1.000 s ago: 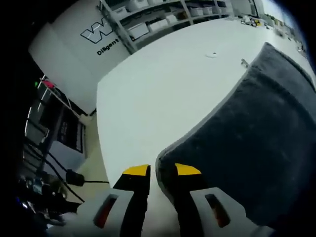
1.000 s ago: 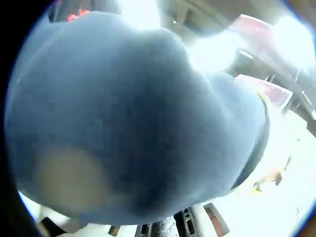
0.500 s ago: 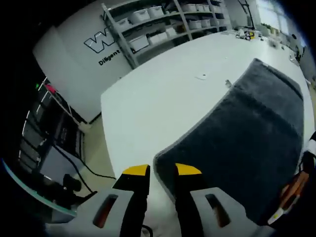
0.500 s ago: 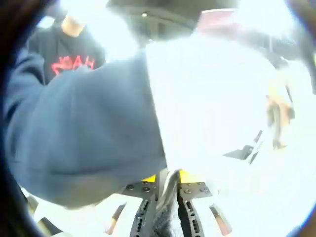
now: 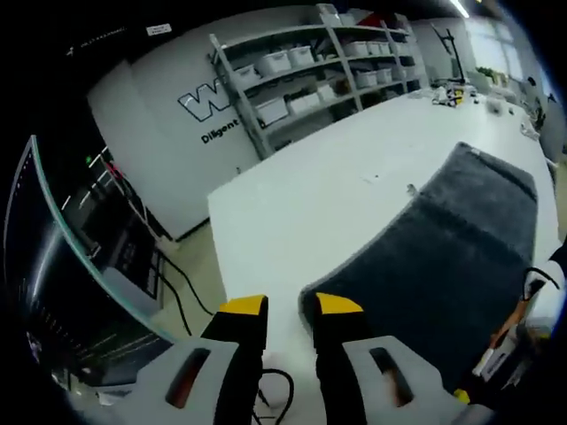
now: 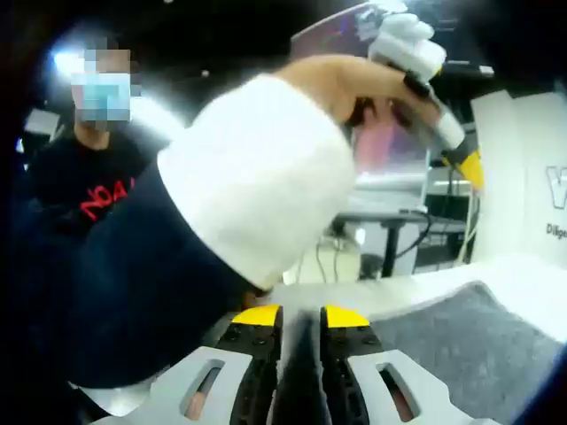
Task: Open the folded towel by lifting each exposed corner and separating the folded layers until the towel lies flat within the target outline without major curled edges
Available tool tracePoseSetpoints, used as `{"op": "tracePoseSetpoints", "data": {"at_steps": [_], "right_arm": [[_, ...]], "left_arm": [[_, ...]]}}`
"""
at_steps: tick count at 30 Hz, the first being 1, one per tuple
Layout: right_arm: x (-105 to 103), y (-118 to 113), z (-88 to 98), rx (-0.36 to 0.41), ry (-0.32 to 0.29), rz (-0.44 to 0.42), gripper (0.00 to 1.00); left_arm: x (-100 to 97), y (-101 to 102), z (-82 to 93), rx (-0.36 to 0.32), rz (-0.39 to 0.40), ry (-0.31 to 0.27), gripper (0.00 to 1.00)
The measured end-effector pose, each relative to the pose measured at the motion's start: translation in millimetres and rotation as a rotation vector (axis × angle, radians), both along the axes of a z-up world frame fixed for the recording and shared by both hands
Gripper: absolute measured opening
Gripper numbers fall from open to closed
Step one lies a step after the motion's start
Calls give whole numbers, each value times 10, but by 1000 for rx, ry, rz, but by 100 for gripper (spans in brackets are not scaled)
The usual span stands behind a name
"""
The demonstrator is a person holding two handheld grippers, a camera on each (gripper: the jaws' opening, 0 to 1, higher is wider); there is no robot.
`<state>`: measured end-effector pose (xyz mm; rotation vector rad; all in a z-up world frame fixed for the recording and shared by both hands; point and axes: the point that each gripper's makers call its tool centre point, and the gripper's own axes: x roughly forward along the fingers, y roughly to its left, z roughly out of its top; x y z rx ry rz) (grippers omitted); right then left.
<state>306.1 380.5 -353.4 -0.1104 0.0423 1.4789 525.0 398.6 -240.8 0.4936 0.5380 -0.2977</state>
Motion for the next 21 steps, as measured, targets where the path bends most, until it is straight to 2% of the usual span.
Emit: {"op": "tracePoseSetpoints", "data": {"at_steps": [2,4,6,8,11,21], "right_arm": [[18,-29,105,53,23,-9,9],[76,-56,122,61,12,-40,5],[127,-54,55,31,-1,-65,0],[152,-22,-102,-39,-15,-72,0],[117,37,-204,-81,-23,-57,0],[36,164,-367,-199,-192,-38,0]], "left_arm": [[-17,-9,-25,-1,-4,7,20],[0,-4,-22,-8,-4,8,20],[-7,-16,-28,-10,-5,9,20],[0,-21,-34,-9,-4,9,20],[-9,-61,-65,-9,-13,17,20],[-19,-133,-67,13,-31,23,21]]}}
